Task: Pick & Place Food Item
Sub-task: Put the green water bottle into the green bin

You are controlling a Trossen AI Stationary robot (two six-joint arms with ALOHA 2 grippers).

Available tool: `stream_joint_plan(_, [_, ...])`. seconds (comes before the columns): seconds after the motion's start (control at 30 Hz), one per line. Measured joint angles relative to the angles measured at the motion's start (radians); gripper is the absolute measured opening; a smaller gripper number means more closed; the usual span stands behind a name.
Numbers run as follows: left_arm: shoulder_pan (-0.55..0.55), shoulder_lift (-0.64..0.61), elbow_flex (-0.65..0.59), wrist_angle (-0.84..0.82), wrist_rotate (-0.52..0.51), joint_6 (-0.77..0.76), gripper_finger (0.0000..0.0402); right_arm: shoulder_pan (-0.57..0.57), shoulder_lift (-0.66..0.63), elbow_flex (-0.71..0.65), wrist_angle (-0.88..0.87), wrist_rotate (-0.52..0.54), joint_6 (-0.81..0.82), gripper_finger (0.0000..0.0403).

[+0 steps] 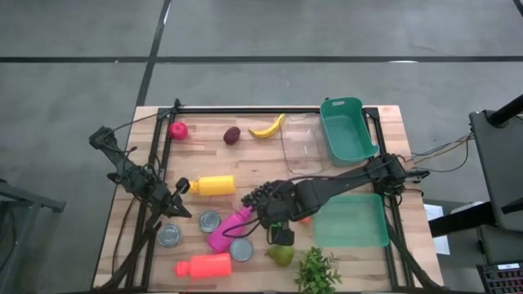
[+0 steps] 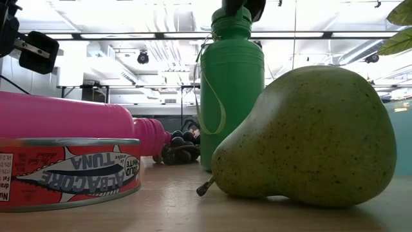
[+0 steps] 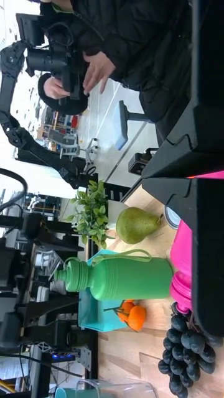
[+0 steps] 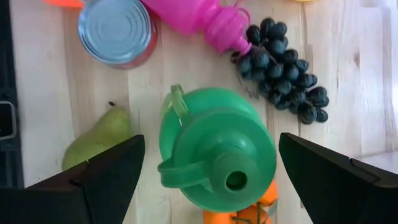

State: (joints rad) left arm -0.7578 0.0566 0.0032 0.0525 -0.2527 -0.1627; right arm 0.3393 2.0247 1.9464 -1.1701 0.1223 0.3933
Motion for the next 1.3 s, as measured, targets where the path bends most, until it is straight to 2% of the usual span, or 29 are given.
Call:
stream_joint_plan(0.33, [0.000,0.000,0.000,0.000,0.000,0.000,0.0000,-0.006,0.000,-0.067,0.004,0.008,0.011,0.0368])
stream_joint_plan(0.7, [0.000,0.000,0.000,0.000,0.000,0.000,0.0000,-0.007,0.000,0.008,0.003,0.011,0.000,0.0368])
stream_joint_plan(1.3, [0.000,0.000,0.000,0.000,0.000,0.000,0.0000,-0.006,0.000,0.008,0.011,0.035,-0.008,0.0368])
